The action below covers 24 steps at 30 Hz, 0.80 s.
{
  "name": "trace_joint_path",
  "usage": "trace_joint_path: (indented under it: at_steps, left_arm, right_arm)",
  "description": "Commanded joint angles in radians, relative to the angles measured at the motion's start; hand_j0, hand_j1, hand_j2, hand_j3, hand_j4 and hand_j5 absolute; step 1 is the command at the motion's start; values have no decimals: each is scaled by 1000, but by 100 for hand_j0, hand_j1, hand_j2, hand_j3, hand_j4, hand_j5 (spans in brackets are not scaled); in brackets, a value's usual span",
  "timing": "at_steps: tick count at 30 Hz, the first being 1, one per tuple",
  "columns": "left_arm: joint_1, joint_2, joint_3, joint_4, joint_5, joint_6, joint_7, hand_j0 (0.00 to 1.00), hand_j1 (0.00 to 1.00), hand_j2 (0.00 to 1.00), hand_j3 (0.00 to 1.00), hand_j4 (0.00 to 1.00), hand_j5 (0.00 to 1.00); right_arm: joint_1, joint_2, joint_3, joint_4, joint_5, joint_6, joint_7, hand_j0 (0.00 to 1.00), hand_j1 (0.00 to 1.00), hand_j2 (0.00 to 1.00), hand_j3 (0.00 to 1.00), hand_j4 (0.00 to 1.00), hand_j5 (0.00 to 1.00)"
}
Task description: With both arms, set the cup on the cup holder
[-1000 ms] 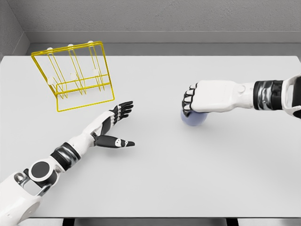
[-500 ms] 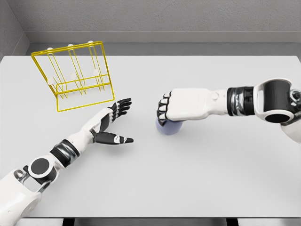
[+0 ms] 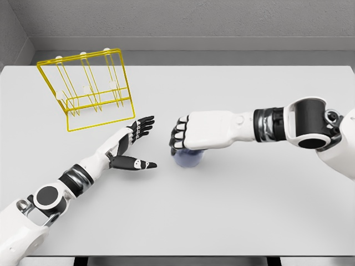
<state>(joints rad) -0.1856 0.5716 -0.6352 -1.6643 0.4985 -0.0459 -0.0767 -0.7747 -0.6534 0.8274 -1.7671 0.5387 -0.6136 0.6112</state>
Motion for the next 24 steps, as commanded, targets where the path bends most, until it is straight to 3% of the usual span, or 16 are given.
trace_joint_path:
  at_steps: [1, 5, 10, 14, 17, 20, 22, 24]
  left_arm:
    - [0, 1, 0, -2, 2, 0, 0, 100, 100, 100, 100, 100, 100]
    - [0, 2, 0, -2, 2, 0, 0, 100, 100, 100, 100, 100, 100]
    - [-2, -1, 0, 0, 2, 0, 0, 100, 100, 100, 100, 100, 100]
    - [-3, -1, -3, -5, 2, 0, 0, 100, 100, 100, 100, 100, 100]
    - [-5, -3, -11, -28, 0, 1, 0, 100, 100, 100, 100, 100, 100]
    - [-8, -19, -20, -42, 0, 3, 0, 100, 100, 100, 100, 100, 100]
    - [-9, -19, -20, -43, -1, 3, 0, 100, 100, 100, 100, 100, 100]
    - [-12, -29, -21, -45, 0, 3, 0, 100, 100, 100, 100, 100, 100]
  right_arm:
    - [0, 0, 2, 0, 0, 3, 0, 100, 100, 100, 100, 100, 100]
    - [-2, -2, -13, 0, -3, 3, 0, 100, 100, 100, 100, 100, 100]
    - [0, -17, -154, 0, -13, 3, 0, 100, 100, 100, 100, 100, 100]
    - [21, -68, -270, 1, -17, 3, 0, 100, 100, 100, 100, 100, 100]
    - [133, -163, -473, 4, -207, 3, 0, 100, 100, 100, 100, 100, 100]
    - [354, -183, -744, 12, -358, 3, 0, 100, 100, 100, 100, 100, 100]
    - [423, -172, -774, 15, -419, 3, 0, 100, 100, 100, 100, 100, 100]
    - [434, -163, -772, 14, -453, 3, 0, 100, 100, 100, 100, 100, 100]
